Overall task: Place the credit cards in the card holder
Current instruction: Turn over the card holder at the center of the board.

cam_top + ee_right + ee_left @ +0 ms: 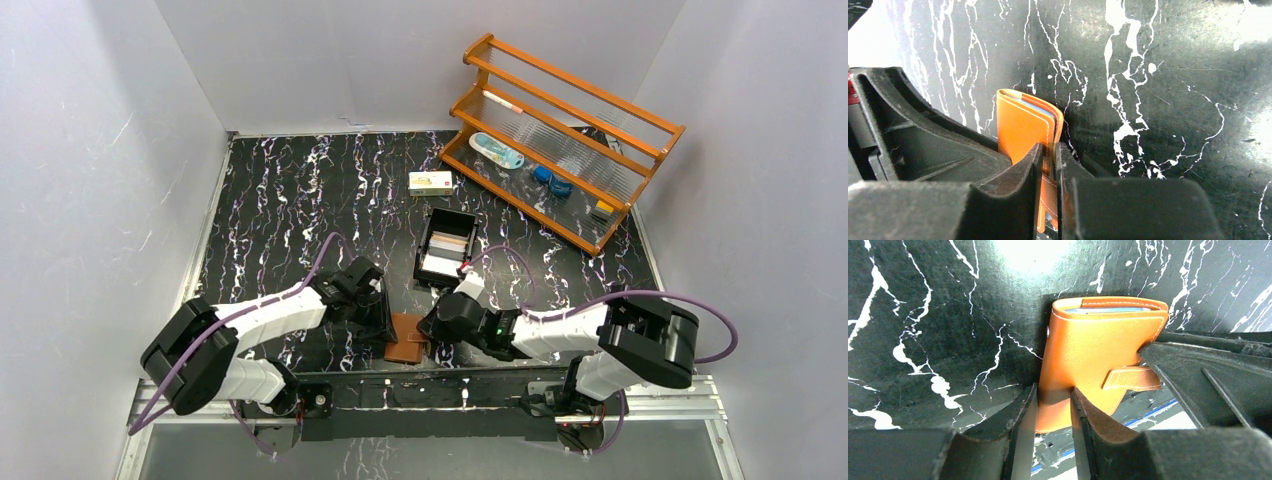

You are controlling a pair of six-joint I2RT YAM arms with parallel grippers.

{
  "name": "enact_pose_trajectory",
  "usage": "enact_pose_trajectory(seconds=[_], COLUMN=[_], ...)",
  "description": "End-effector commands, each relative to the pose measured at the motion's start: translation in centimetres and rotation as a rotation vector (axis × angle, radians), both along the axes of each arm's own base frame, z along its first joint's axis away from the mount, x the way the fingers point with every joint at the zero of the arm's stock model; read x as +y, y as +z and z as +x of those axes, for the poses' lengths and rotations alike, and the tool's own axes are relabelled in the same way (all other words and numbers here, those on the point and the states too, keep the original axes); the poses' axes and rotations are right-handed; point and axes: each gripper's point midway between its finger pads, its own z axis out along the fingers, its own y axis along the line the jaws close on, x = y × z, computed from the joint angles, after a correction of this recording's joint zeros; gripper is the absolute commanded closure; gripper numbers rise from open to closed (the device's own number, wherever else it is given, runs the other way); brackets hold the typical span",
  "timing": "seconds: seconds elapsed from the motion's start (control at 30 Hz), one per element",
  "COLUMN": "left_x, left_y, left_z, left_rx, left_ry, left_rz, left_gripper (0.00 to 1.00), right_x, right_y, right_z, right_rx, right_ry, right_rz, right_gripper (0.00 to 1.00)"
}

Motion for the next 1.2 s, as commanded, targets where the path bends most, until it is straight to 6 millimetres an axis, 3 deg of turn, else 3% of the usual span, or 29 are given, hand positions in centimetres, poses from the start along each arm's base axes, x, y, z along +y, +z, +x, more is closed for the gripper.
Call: enact_pose_trajectory(seconds=[0.0, 0.2, 0.63, 0.73, 0.83, 0.93, 1.07, 1.17], left_x=[0.5, 0.2, -1.0, -0.8, -0.7, -0.8, -0.7, -0.6], left_y=[-0.7, -1.0, -0.5, -0.7, -0.4, 0.6, 3.4, 5.8], left_z=[-0.4, -0.9, -1.0, -1.0, -0.9, -0.3, 1.0, 1.8], left_rx=[-0.007, 0.007, -0.033, -0.035, -0.044, -0.076, -0.138, -0.181], left_ry=[0.017, 0.017, -0.043, -0.045, -0.038, -0.023, 0.006, 0.044], left_rz=[0.007, -0.027, -0.124, -0.118, -0.115, -0.119, -0.112, -0.131], left_gripper=[0.73, 0.73, 0.77, 0.79, 0.80, 0.79, 0.72, 0.69], right_x=[2.7, 3.3, 5.4, 5.7, 5.5, 5.3, 4.4, 4.3], right_y=[3.8, 3.6, 3.5, 3.6, 3.7, 4.5, 4.9, 6.2], right_z=[-1.1, -1.8, -4.3, -4.9, -4.9, -4.5, -3.3, -2.6], right_rx=[-0.045, -0.034, 0.026, 0.039, 0.012, -0.079, -0.250, -0.389], right_ry=[0.094, 0.134, 0.272, 0.304, 0.319, 0.359, 0.439, 0.520], right_rz=[0.202, 0.237, 0.365, 0.389, 0.372, 0.348, 0.187, 0.123], right_gripper=[0.82, 0.82, 0.70, 0.72, 0.82, 1.00, 1.00, 1.00])
